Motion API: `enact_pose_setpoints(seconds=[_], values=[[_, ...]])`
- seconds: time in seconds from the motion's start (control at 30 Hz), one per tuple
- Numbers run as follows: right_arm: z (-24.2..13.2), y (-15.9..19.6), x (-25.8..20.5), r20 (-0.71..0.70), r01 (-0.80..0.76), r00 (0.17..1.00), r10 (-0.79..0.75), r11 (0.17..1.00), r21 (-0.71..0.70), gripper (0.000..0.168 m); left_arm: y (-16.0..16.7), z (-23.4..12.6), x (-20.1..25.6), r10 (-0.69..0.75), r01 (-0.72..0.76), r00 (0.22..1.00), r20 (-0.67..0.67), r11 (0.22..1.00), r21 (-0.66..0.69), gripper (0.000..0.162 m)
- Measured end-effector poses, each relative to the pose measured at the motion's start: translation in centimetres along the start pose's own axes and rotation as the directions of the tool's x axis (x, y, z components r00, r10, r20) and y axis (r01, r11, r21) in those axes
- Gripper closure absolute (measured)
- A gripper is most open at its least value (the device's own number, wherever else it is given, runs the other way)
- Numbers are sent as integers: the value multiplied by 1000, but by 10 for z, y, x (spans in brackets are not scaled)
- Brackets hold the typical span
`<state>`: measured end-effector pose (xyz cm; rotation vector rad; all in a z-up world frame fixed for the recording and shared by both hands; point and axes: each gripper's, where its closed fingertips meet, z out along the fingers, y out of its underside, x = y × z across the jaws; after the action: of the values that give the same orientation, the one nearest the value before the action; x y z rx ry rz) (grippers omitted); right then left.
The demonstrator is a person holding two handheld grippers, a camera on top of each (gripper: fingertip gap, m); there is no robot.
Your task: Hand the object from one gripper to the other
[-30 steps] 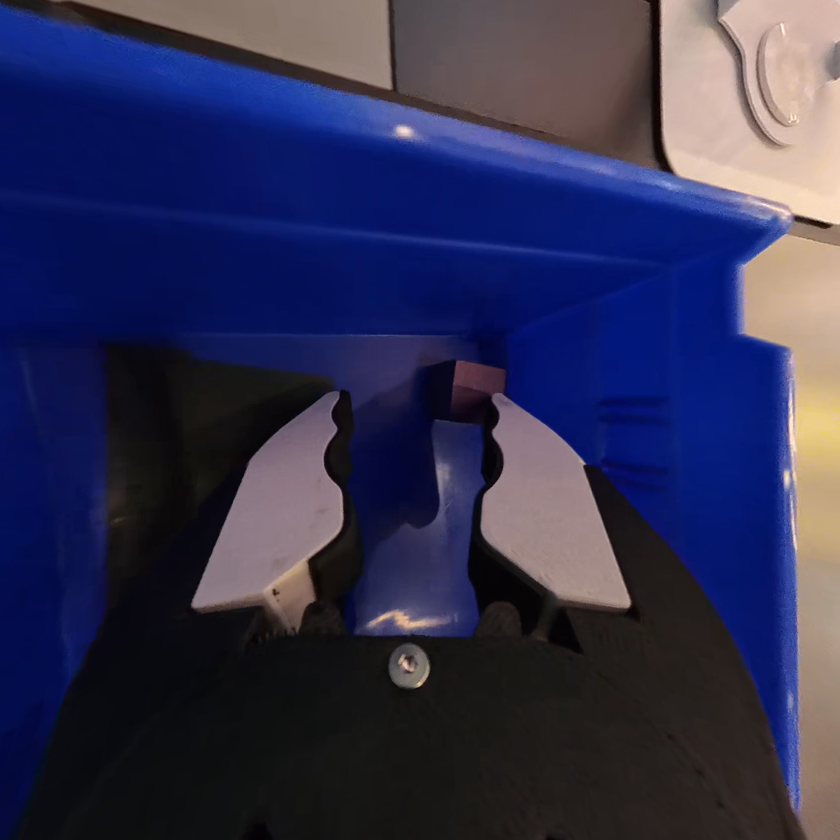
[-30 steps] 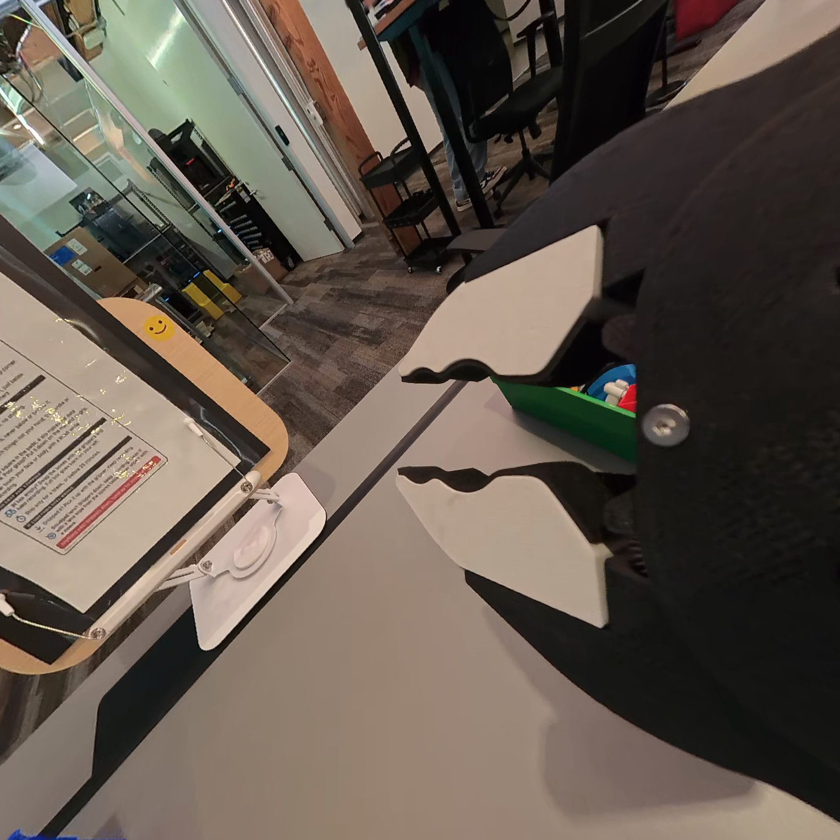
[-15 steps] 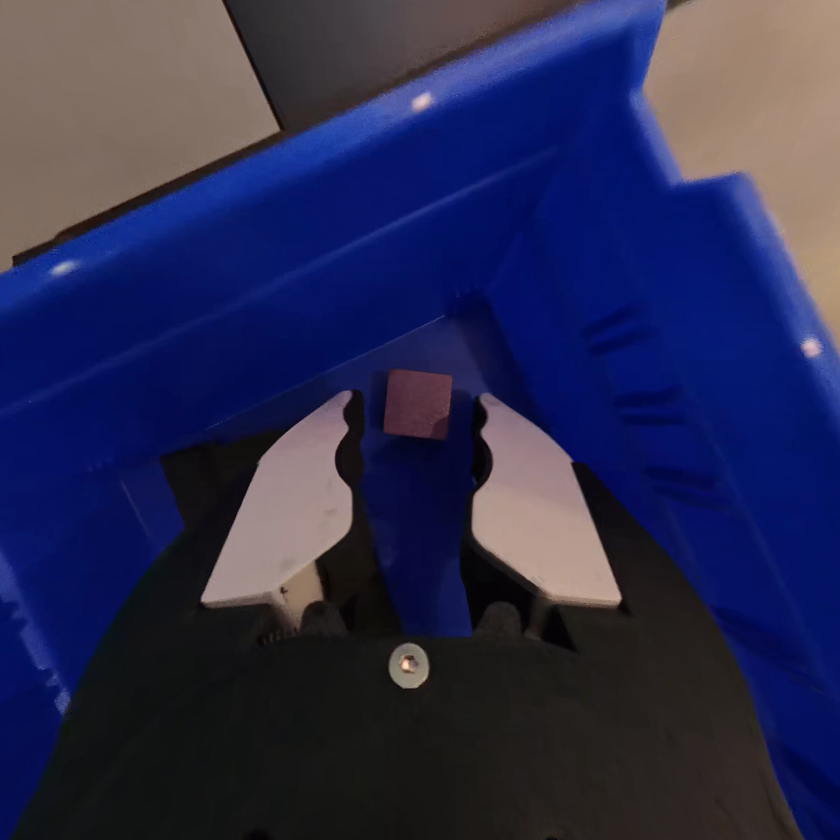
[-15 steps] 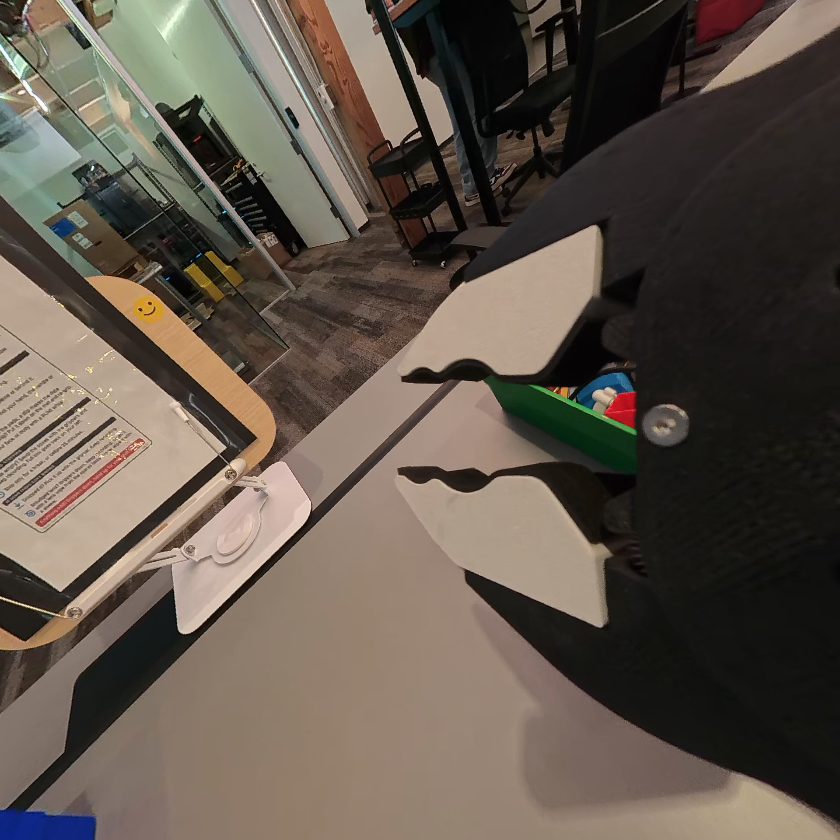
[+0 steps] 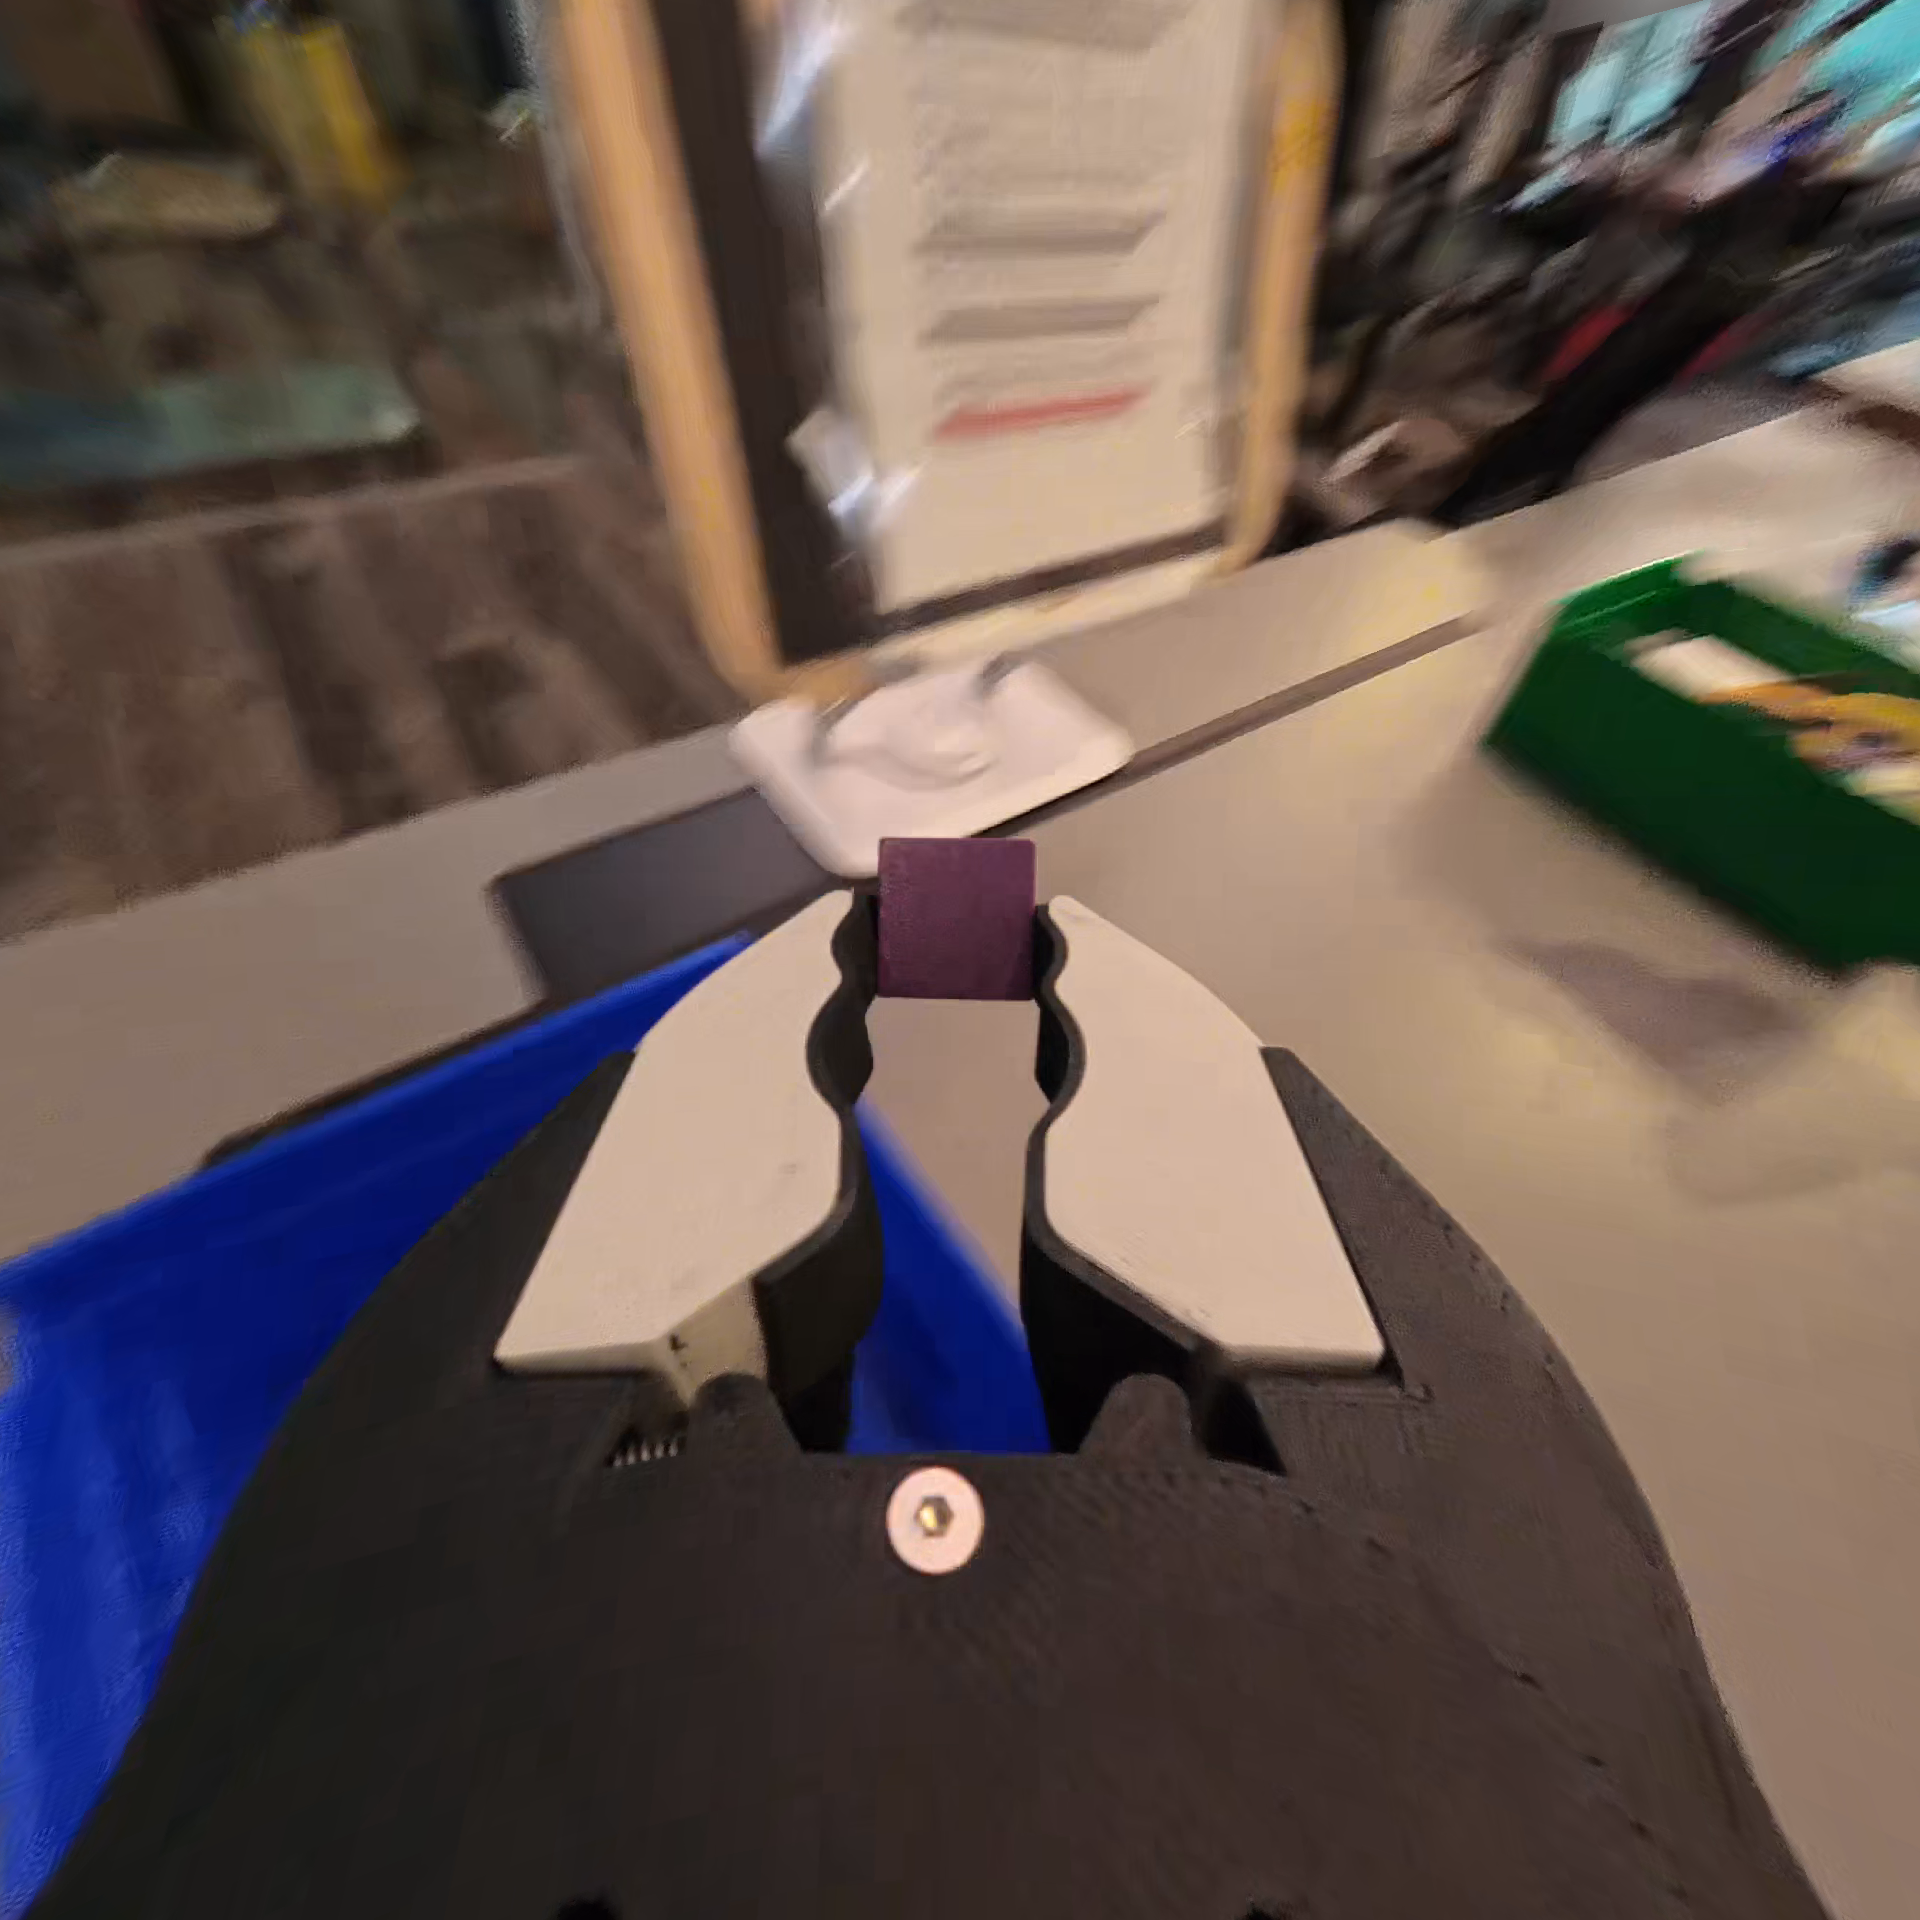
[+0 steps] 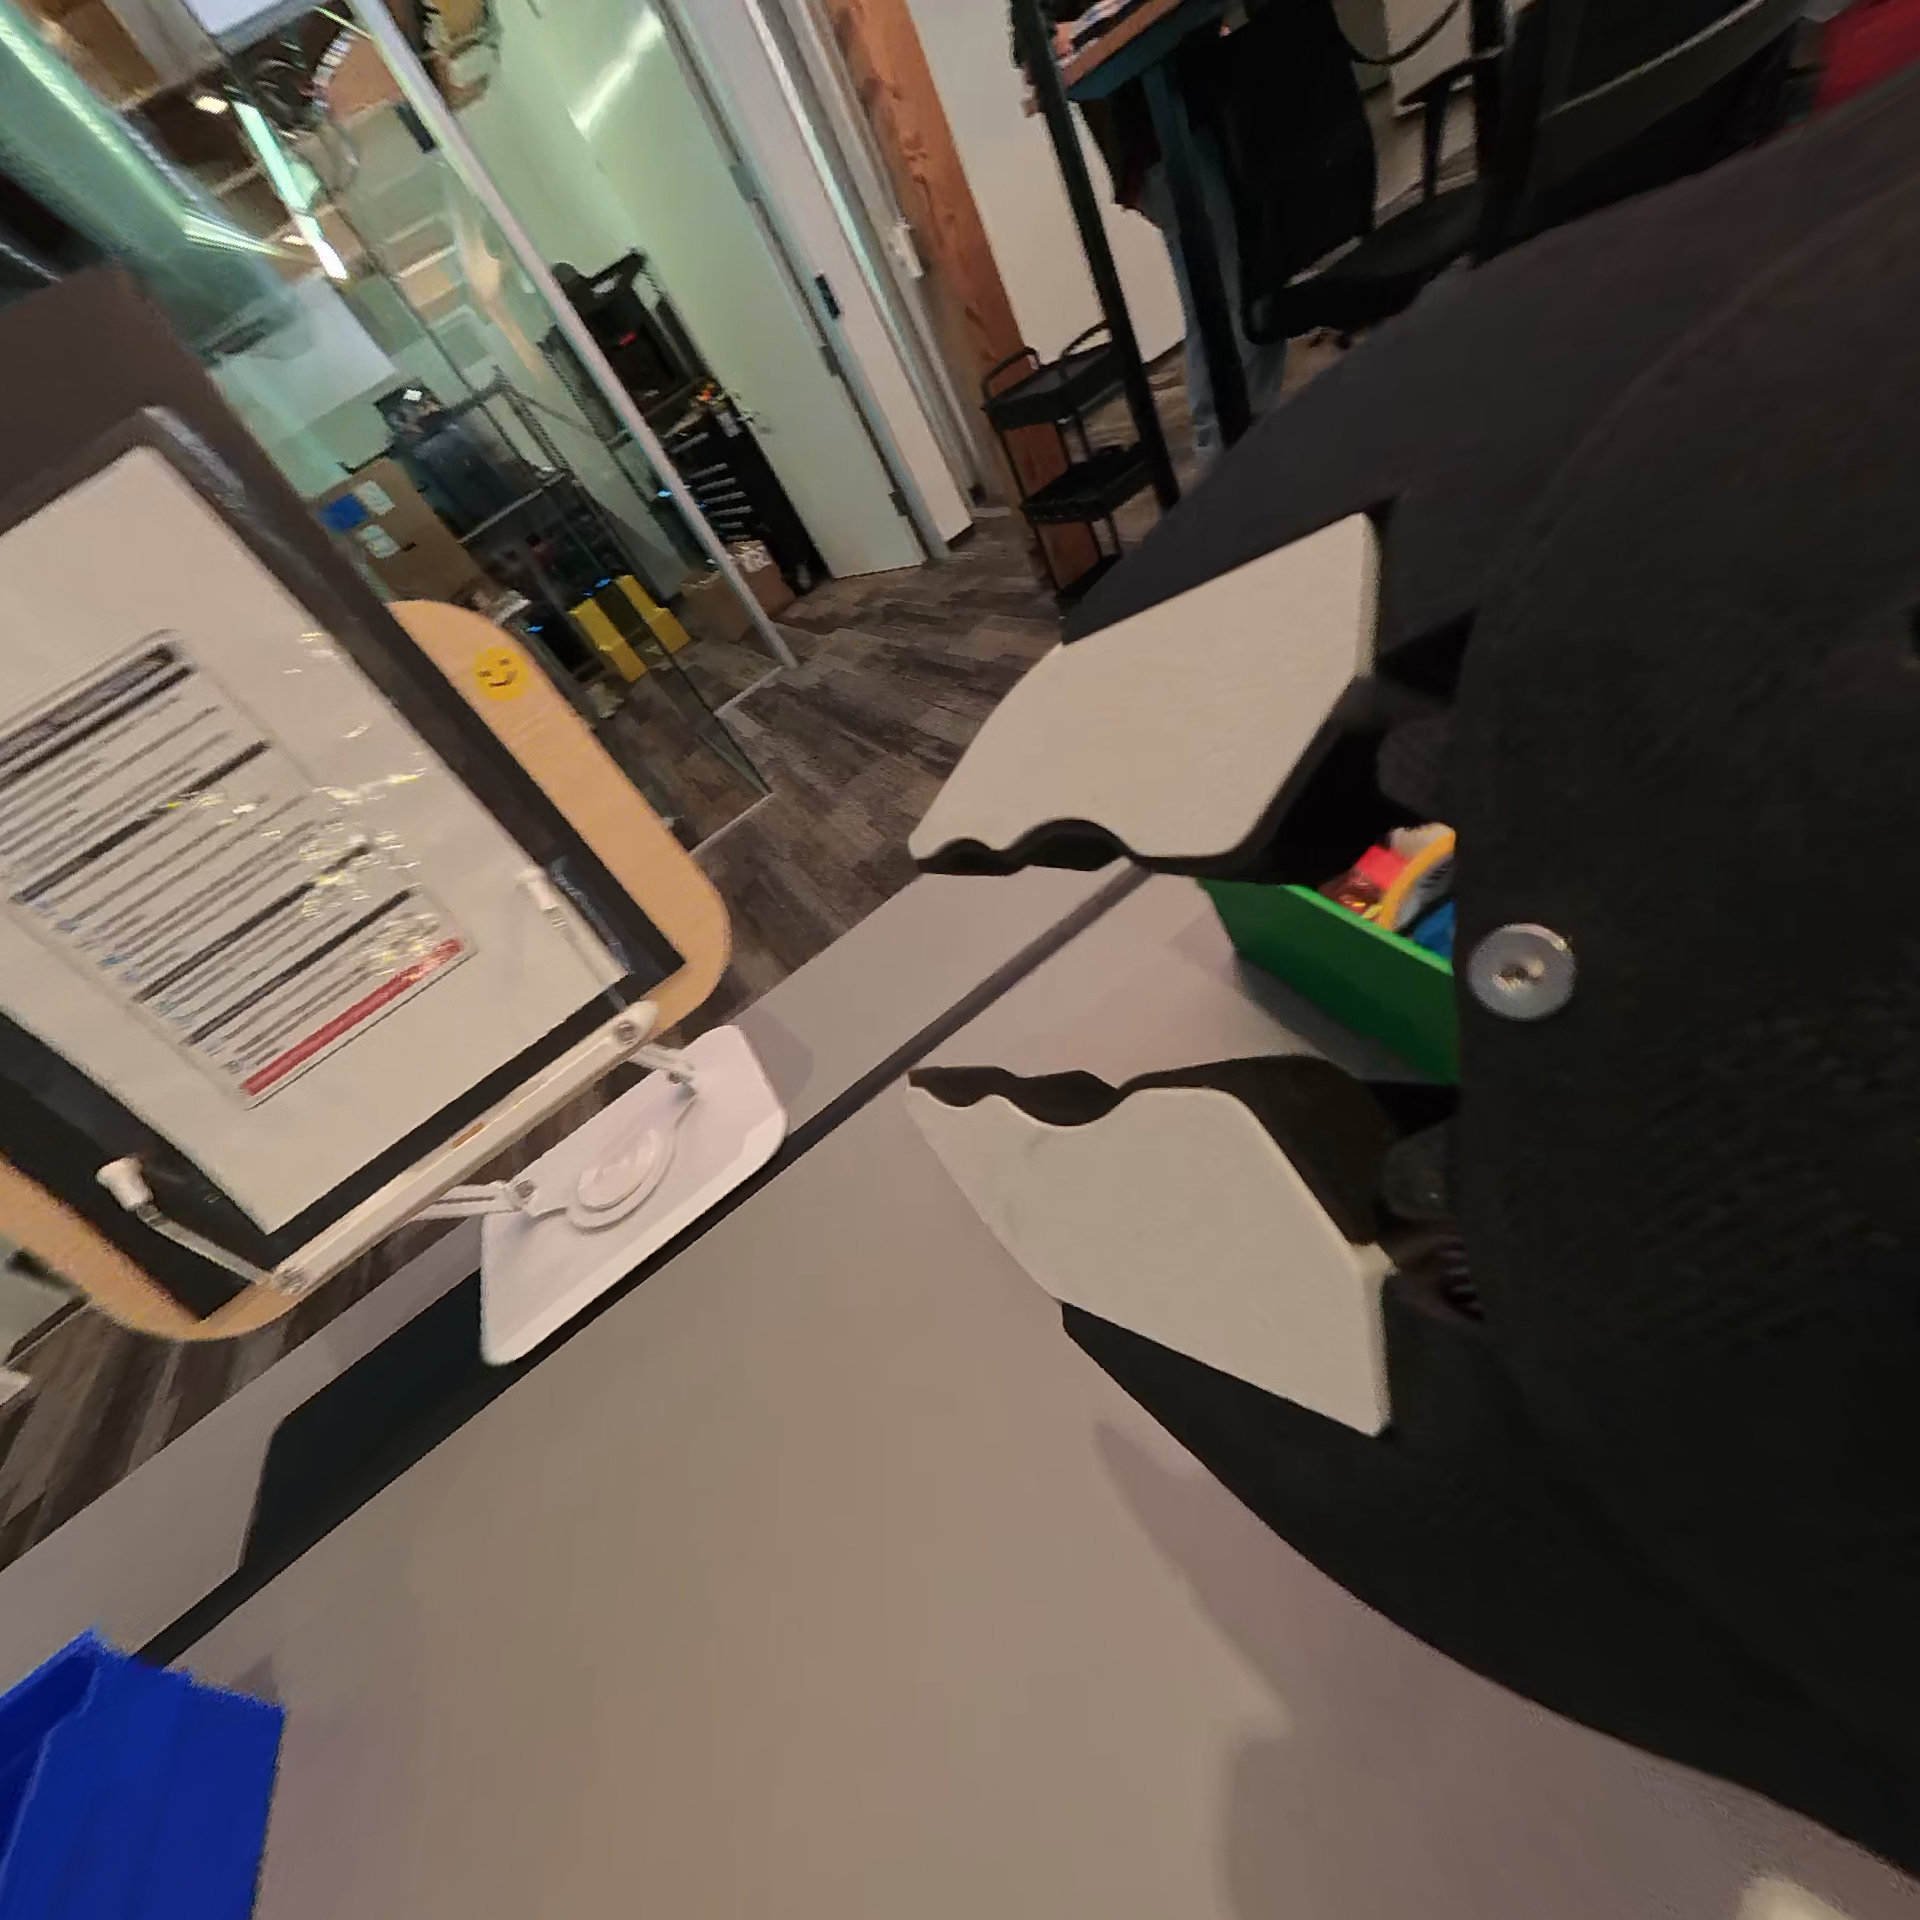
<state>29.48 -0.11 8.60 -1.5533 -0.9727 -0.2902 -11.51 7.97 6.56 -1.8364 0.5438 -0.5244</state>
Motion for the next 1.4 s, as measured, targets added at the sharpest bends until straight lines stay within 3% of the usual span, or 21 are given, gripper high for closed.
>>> enact_pose_setpoints(seconds=[0.03,0.17,0.3,0.43,0.6,0.73,0.97,1.13,1.4], values=[[1,-10,-4,5,18,1000,-19,999,46,132,-18,-6,29,8,-3,995,-95,998,57,134],[-8,-66,-24,-11,77,997,-77,946,314,126,-66,-21,142,21,83,884,-467,976,203,134],[-32,-112,-36,-59,96,995,-76,846,524,122,-83,-21,233,-19,218,667,-745,961,171,135],[-56,-140,-50,-78,105,994,-71,741,663,121,-83,-13,286,-90,328,463,-882,941,76,134],[-54,-149,-68,-126,178,984,-125,716,675,120,-73,0,317,-161,364,318,-934,931,-37,135],[-49,-150,-71,-205,262,964,-169,722,640,121,-58,14,333,-193,316,315,-929,945,-89,134],[-46,-151,-79,-192,270,963,-190,721,638,126,-53,17,339,-220,315,278,-935,941,-128,135],[-41,-148,-82,-178,269,963,-201,733,625,140,-51,16,338,-227,304,264,-938,942,-142,135],[-39,-147,-85,-153,251,968,-200,724,642,140,-48,17,336,-245,291,259,-934,942,-166,135]])
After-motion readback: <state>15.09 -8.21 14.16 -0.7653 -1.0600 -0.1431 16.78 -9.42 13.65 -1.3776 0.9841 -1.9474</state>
